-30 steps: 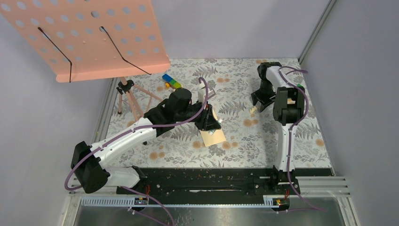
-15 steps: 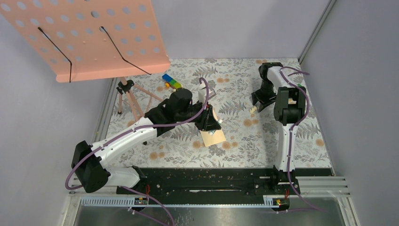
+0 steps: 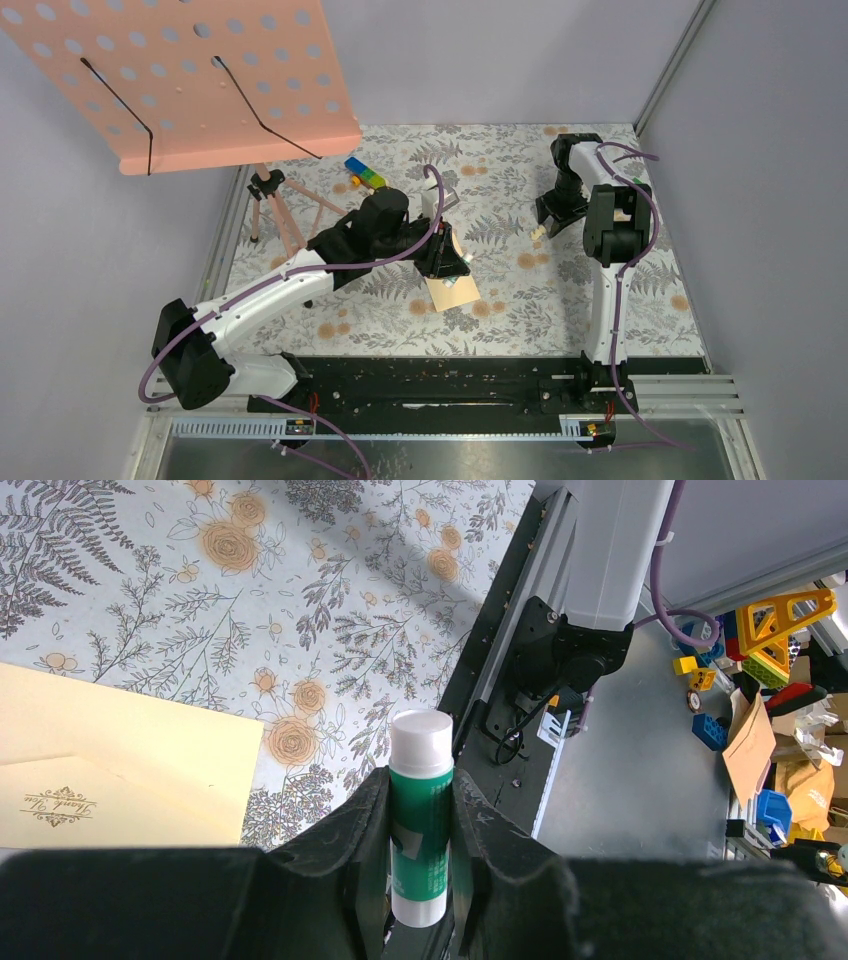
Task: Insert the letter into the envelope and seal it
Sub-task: Pick up the solid glue cap from the center of the board.
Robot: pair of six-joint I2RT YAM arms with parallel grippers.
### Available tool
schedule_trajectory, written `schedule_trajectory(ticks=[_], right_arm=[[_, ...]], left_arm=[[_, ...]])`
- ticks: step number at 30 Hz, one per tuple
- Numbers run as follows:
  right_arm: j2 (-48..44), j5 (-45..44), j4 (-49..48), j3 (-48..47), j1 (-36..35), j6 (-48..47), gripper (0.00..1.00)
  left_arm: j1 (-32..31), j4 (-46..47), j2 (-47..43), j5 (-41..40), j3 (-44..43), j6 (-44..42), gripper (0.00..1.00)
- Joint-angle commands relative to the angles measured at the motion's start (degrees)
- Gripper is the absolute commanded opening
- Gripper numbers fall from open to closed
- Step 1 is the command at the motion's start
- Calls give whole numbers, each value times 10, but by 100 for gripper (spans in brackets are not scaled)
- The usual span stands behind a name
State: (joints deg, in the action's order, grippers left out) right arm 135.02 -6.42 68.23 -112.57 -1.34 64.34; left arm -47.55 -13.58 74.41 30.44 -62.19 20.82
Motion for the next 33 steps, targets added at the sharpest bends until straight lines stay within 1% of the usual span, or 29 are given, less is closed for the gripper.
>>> schedule_trajectory(ticks=[1,5,11,15,20,21,23,24,33], right_arm=[[-36,-16,10,5,3,10,58],[-36,-18,9,5,4,9,55],[-36,-19,8,5,4,5,45],[-35,-19,7,3,5,-1,44],[-34,-18,7,1,5,-5,45],[-32,-18,7,-1,6,-7,47],[-32,-18,7,-3,6,-10,55],[-31,-18,8,-4,6,-10,57],[-31,-22,12,-7,10,-32,58]], left_arm=[[3,27,1,14,-19,-5,0],[3,26,0,12,-18,-6,0],[3,32,6,17,-20,-3,0],[3,33,9,21,-21,-2,0],[3,32,8,18,-20,-2,0],[3,33,7,18,-19,0,0],[3,34,8,20,-19,1,0],[3,34,9,20,-20,1,0],[3,34,12,20,-23,-1,0]])
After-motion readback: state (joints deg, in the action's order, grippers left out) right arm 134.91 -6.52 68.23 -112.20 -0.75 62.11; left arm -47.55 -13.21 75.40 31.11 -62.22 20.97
